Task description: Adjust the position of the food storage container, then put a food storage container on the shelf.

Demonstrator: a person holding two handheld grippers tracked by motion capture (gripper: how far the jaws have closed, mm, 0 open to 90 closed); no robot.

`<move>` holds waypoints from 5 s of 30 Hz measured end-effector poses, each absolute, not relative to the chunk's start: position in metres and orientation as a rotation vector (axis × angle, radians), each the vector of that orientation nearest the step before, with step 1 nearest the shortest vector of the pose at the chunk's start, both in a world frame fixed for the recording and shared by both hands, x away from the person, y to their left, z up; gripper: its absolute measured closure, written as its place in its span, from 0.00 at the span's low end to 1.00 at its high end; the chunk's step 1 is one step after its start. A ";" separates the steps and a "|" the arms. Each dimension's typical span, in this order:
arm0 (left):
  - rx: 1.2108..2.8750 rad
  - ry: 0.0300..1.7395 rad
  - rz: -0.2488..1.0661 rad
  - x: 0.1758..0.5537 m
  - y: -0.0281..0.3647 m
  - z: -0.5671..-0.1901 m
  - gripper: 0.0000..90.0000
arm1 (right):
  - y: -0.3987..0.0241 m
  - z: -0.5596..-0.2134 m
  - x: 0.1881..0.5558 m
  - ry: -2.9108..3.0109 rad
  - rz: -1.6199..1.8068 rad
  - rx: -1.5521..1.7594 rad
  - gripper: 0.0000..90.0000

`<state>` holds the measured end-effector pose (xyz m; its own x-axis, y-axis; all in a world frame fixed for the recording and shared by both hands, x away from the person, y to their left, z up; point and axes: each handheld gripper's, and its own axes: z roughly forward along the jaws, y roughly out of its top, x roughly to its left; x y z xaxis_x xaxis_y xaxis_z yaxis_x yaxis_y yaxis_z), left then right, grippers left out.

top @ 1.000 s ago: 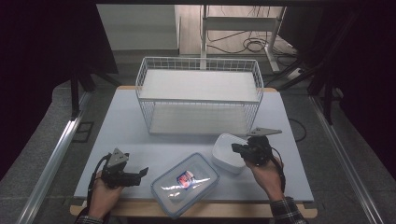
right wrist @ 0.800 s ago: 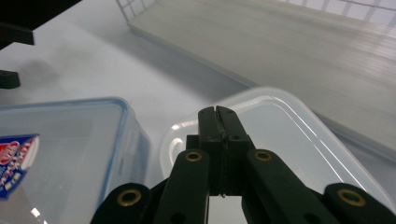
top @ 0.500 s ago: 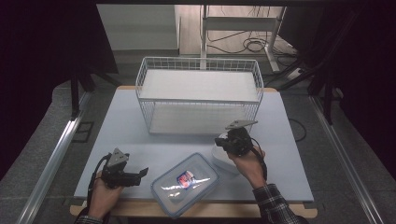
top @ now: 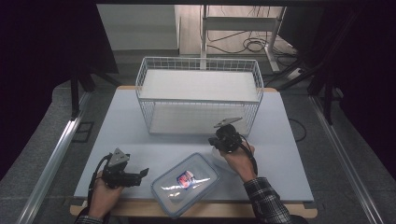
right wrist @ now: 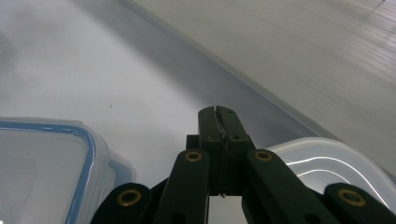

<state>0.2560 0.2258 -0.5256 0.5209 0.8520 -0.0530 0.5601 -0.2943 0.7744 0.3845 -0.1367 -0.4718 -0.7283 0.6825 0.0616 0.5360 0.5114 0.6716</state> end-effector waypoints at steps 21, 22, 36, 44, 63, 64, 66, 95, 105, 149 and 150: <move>1.997 1.160 0.475 0.256 0.225 -0.526 0.09 | -0.198 -0.468 0.359 2.480 0.986 1.141 0.99; 1.998 1.160 0.474 0.256 0.225 -0.526 0.09 | -0.206 -0.468 0.356 2.465 0.997 1.163 0.99; 1.995 1.185 0.442 0.256 0.225 -0.524 0.11 | -0.261 -0.466 0.333 2.367 0.995 1.270 0.99; 2.006 1.211 0.408 0.253 0.226 -0.521 0.11 | -0.278 -0.466 0.324 2.331 0.999 1.303 0.99; 2.031 0.997 0.136 0.196 0.220 -0.514 1.00 | -0.250 -0.470 0.298 2.398 1.053 1.200 0.99; 2.061 0.979 0.098 0.193 0.215 -0.516 1.00 | -0.245 -0.471 0.295 2.417 1.058 1.194 0.99; 2.088 0.961 0.068 0.192 0.212 -0.517 1.00 | -0.241 -0.473 0.293 2.432 1.066 1.183 0.99; 2.055 1.054 0.001 0.220 0.180 -0.523 0.99 | -0.200 -0.497 0.284 2.622 1.063 1.102 0.99; 2.065 1.103 0.042 0.250 0.176 -0.521 1.00 | -0.199 -0.498 0.283 2.596 1.044 1.147 0.99; 2.012 1.118 0.261 0.276 0.206 -0.523 0.12 | -0.212 -0.491 0.286 2.481 1.107 1.115 0.49; 2.012 1.113 0.274 0.275 0.207 -0.524 0.11 | -0.212 -0.491 0.287 2.477 1.115 1.116 0.47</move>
<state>0.2750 0.2070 -0.5240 0.5892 0.7876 -0.1806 0.6136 -0.2906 0.7342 0.2866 -0.2121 -0.4911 -0.6932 0.7116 0.1140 0.5573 0.4290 0.7109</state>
